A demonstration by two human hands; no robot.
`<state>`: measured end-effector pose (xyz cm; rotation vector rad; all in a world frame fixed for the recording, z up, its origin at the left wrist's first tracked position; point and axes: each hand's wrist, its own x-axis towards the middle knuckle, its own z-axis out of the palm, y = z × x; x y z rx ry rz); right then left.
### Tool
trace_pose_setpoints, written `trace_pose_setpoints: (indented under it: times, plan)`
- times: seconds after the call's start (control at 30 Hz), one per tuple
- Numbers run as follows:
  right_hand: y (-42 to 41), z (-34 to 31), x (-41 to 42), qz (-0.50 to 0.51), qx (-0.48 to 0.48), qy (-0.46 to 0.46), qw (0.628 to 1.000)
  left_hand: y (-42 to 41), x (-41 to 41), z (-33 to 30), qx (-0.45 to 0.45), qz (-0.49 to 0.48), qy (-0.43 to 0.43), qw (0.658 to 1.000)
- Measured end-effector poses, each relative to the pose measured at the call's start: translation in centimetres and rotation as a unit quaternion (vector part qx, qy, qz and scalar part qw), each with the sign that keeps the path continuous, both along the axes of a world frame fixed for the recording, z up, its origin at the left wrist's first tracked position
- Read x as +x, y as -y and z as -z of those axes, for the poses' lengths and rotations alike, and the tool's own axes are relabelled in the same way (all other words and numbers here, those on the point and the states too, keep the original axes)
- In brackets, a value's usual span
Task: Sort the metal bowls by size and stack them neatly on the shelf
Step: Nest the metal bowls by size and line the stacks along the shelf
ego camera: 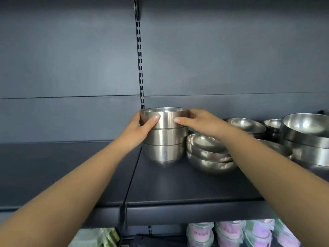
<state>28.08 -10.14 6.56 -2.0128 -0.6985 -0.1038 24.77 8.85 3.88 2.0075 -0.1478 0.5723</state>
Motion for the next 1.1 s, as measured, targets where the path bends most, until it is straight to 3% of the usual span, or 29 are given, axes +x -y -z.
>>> trace_pose_setpoints:
  times: [0.1, 0.17, 0.27, 0.43, 0.6, 0.7, 0.87, 1.0, 1.1]
  plan:
    - [1.6, -0.4, -2.0, 0.027, 0.014, 0.021, 0.999, 0.7, -1.1, 0.3, -0.009, -0.050, 0.002, 0.999]
    - [3.6, 0.2, -2.7, 0.045, 0.052, 0.037, 0.997, 1.4, -2.9, 0.9, 0.002, -0.096, 0.060, 0.994]
    - [6.2, 1.8, -4.4, 0.041, 0.103, 0.048, 0.993, 3.5, -6.0, 2.3, 0.018, -0.086, 0.144, 0.986]
    - [8.4, 5.4, -7.1, 0.092, 0.132, 0.038, 0.986, 7.7, -7.1, 5.0, 0.061, 0.007, 0.047, 0.997]
    - [9.1, 7.8, -9.4, 0.130, 0.214, -0.055, 0.967, 9.7, -5.6, 4.9, 0.020, 0.101, -0.052, 0.993]
    - [8.4, 7.9, -9.9, 0.122, 0.226, -0.126, 0.958, 10.1, -4.5, 5.4, 0.011, 0.100, -0.050, 0.994]
    - [7.1, 8.0, -9.4, 0.117, 0.284, -0.163, 0.937, 10.2, -3.8, 6.4, -0.002, 0.072, -0.033, 0.997]
    - [7.0, 8.1, -9.0, 0.134, 0.266, -0.146, 0.943, 10.1, -2.9, 6.9, -0.001, 0.077, -0.032, 0.997]
    - [7.1, 9.5, -9.1, 0.165, 0.256, -0.078, 0.949, 9.9, -3.5, 6.9, -0.051, 0.088, -0.022, 0.995]
